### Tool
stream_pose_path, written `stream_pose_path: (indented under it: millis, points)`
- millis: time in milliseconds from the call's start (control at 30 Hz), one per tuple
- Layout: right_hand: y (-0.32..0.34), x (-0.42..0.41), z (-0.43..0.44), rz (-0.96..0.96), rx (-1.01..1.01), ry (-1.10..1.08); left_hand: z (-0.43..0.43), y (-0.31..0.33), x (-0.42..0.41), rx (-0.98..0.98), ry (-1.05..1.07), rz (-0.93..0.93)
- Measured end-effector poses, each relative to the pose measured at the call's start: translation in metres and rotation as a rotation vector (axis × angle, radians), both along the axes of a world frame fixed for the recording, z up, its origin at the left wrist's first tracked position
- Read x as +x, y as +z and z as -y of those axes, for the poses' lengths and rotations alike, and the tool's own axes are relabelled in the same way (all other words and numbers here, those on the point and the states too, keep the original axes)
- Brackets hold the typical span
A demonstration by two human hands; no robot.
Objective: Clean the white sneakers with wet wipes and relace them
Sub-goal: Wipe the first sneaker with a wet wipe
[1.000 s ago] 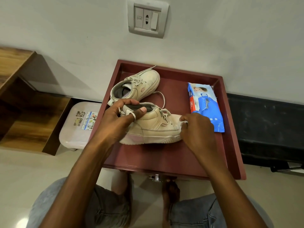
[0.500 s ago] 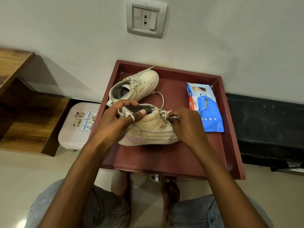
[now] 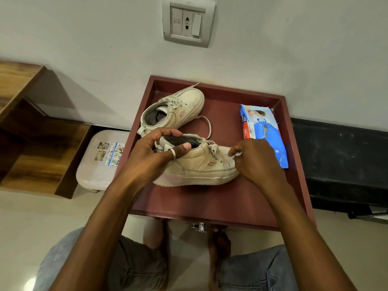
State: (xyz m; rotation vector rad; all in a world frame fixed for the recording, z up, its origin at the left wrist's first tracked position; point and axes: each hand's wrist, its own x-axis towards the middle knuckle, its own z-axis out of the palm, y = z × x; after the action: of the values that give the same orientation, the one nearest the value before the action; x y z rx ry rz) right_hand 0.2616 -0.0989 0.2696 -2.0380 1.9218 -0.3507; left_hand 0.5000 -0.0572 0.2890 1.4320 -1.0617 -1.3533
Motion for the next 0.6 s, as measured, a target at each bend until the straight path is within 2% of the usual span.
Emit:
stream_pose_path:
  millis: [67, 133, 200, 267, 333, 433, 533, 600]
  points:
    - [-0.001, 0.009, 0.0, 0.023, -0.049, 0.056, 0.001, 0.0, 0.0, 0.001, 0.009, -0.005]
    - [0.001, 0.007, 0.0, 0.038, 0.057, 0.122, 0.001, 0.001, -0.001, 0.0, 0.003, -0.004]
    - [0.003, -0.001, 0.001, -0.004, 0.112, 0.072, 0.0, 0.001, -0.001, 0.0, -0.015, 0.002]
    - [0.002, -0.003, 0.001, -0.035, 0.045, -0.007, 0.0, 0.002, -0.001, 0.001, -0.022, 0.006]
    - [0.003, 0.005, 0.0, -0.027, 0.031, 0.053, 0.001, 0.001, -0.001, 0.003, -0.023, 0.001]
    - [0.006, 0.003, 0.003, -0.012, 0.161, 0.134, 0.0, 0.002, -0.001, -0.004, -0.051, 0.01]
    - [0.004, 0.0, 0.004, -0.039, 0.05, -0.003, 0.001, 0.002, -0.001, -0.009, -0.052, 0.013]
    - [0.003, 0.007, 0.002, -0.015, -0.01, 0.031, 0.001, 0.001, -0.001, -0.014, -0.045, 0.014]
